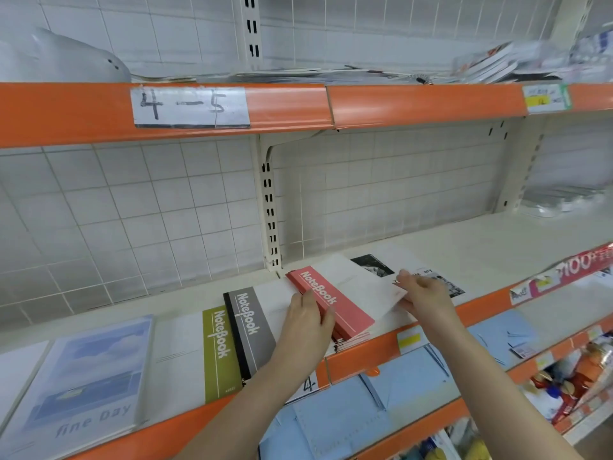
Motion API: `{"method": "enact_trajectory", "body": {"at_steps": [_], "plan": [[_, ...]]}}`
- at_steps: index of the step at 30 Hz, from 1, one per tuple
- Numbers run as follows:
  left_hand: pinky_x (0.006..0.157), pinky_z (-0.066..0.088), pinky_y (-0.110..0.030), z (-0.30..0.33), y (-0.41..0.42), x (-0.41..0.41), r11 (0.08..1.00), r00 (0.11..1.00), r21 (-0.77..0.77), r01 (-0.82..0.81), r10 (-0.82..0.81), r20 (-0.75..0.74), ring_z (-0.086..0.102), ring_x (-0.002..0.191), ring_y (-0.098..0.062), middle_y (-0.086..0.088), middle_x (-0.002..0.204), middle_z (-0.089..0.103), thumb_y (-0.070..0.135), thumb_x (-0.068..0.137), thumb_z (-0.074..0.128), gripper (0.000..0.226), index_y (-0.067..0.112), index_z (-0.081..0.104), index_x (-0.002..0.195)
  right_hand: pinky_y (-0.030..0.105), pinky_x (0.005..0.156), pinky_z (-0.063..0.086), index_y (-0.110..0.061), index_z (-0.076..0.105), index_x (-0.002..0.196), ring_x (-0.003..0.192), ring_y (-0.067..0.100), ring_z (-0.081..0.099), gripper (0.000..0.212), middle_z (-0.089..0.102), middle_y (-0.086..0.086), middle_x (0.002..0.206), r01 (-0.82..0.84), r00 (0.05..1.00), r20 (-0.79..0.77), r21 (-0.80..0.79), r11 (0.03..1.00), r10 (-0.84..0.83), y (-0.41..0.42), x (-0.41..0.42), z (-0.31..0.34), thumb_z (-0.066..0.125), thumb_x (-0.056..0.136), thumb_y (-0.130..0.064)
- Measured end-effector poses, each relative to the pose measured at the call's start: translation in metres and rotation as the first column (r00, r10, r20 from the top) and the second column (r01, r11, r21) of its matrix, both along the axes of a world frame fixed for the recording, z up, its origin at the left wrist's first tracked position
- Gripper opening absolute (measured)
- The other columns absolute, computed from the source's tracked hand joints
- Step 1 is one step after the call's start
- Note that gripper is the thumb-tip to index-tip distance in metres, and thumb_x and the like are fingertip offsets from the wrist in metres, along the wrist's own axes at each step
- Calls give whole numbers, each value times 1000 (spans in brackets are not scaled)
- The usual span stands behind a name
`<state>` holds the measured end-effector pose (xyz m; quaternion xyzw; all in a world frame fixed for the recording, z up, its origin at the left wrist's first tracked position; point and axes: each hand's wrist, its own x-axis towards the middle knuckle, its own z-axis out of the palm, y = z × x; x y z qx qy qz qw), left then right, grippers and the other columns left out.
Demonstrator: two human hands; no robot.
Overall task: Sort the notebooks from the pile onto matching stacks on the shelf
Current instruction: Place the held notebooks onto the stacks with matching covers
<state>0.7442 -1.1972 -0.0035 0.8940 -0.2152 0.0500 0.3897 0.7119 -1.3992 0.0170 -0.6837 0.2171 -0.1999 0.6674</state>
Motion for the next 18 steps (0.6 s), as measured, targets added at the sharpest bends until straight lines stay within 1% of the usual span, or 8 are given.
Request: {"method": "enact_trajectory", "body": {"at_steps": [1,3,5,7,9,12,15,18], "plan": [[96,40,-27,-1,2,2,997,997,73,-9,3,77,49,108,-19,-6,115,48,31,100,42,36,11,48,130,25,72,48,-1,65,105,85,20,60,19,67,9,97,4,998,-58,-130,992,-12,-3,2,-5,56,94,-12],[99,36,-28,-1,6,5,970,988,242,-8,-30,153,46,114,-21,-8,121,49,34,99,44,40,13,47,133,31,84,47,0,65,112,96,22,59,25,66,13,113,38,986,-138,-332,943,-88,-5,6,-16,54,89,1],[102,34,-30,-3,6,3,931,989,364,27,-77,125,43,120,-22,-8,130,47,45,96,46,51,14,43,136,29,91,42,-1,64,117,111,26,57,31,63,13,122,49,977,-164,-449,892,-136,-2,5,-22,50,89,2],[106,32,-31,-7,6,0,898,992,435,59,-103,77,40,126,-22,-6,137,43,54,93,46,61,14,40,139,27,89,40,-1,61,122,114,28,56,33,61,13,124,-17,968,-216,-557,830,-125,1,6,-26,49,90,-2],[107,31,-31,-10,5,0,896,992,440,55,-97,75,39,128,-20,-4,139,43,57,91,46,64,15,40,140,30,82,41,-1,61,120,105,32,58,32,62,18,116,-73,958,-262,-622,780,-119,3,7,-31,50,91,-8],[107,30,-30,-11,4,-1,903,990,426,47,-98,98,38,130,-18,-3,140,43,59,90,47,67,15,40,139,29,66,30,-6,60,98,84,29,49,13,51,13,89,-64,967,-225,-675,735,-123,6,5,-38,51,90,-12],[110,24,-30,-10,3,-4,883,987,468,26,-96,126,30,137,-20,-5,147,36,56,93,45,68,12,34,143,30,70,33,1,54,104,85,20,41,17,44,7,95,-36,975,-183,-694,719,-128,10,0,-41,52,92,-11],[109,26,-30,-9,1,-6,882,983,471,20,-103,150,35,136,-20,-6,147,38,52,95,44,61,12,38,141,32,70,36,2,52,106,85,23,44,19,46,8,97,-36,973,-184,-715,698,-138,13,-2,-41,50,93,-12]]}}
